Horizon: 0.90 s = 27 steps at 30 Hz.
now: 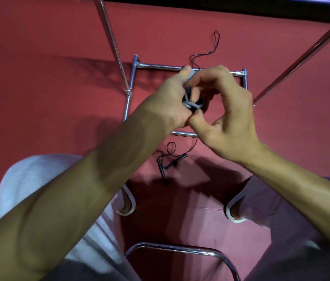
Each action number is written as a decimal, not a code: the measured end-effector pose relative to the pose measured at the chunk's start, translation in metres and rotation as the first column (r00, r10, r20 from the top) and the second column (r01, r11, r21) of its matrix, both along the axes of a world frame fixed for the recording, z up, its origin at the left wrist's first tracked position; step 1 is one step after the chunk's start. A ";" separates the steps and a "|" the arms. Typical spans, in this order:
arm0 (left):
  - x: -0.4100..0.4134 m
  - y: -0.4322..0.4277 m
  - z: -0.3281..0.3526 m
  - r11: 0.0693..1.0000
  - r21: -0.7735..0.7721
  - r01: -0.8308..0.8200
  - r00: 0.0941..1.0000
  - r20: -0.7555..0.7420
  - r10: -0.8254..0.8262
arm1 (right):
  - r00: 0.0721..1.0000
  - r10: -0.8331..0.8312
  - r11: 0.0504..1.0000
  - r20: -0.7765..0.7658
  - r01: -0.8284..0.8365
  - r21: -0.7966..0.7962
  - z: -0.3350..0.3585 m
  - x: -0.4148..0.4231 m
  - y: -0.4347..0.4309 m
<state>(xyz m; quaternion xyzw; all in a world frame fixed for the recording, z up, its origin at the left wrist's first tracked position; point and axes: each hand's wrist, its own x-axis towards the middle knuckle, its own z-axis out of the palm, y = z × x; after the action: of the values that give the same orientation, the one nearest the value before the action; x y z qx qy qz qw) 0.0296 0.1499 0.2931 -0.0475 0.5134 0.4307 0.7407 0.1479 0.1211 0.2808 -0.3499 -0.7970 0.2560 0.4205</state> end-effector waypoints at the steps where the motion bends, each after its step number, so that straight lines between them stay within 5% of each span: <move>1: -0.001 0.001 0.000 1.000 -0.008 -0.009 1.000 -0.029 0.009 | 1.000 0.009 1.000 0.013 -0.009 -0.026 0.000 0.001 0.002; 8: -0.005 0.000 0.002 0.999 -0.040 0.019 0.991 -0.131 -0.024 | 0.999 -0.044 0.995 0.000 0.044 -0.087 -0.004 0.004 0.002; 16: -0.001 0.001 -0.005 0.998 -0.038 0.055 0.993 -0.101 -0.059 | 0.989 -0.140 0.990 -0.041 0.142 0.028 -0.014 -0.001 -0.008; 27: -0.003 0.000 -0.008 0.999 -0.012 0.050 0.999 -0.011 -0.050 | 0.997 0.003 1.000 -0.072 -0.001 0.028 -0.010 0.003 -0.002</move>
<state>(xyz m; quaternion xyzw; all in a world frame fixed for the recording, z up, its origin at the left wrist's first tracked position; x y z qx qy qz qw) 0.0269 0.1503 0.2849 -0.0365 0.5212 0.4094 0.7479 0.1513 0.1192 0.2710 -0.3340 -0.7851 0.2578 0.4535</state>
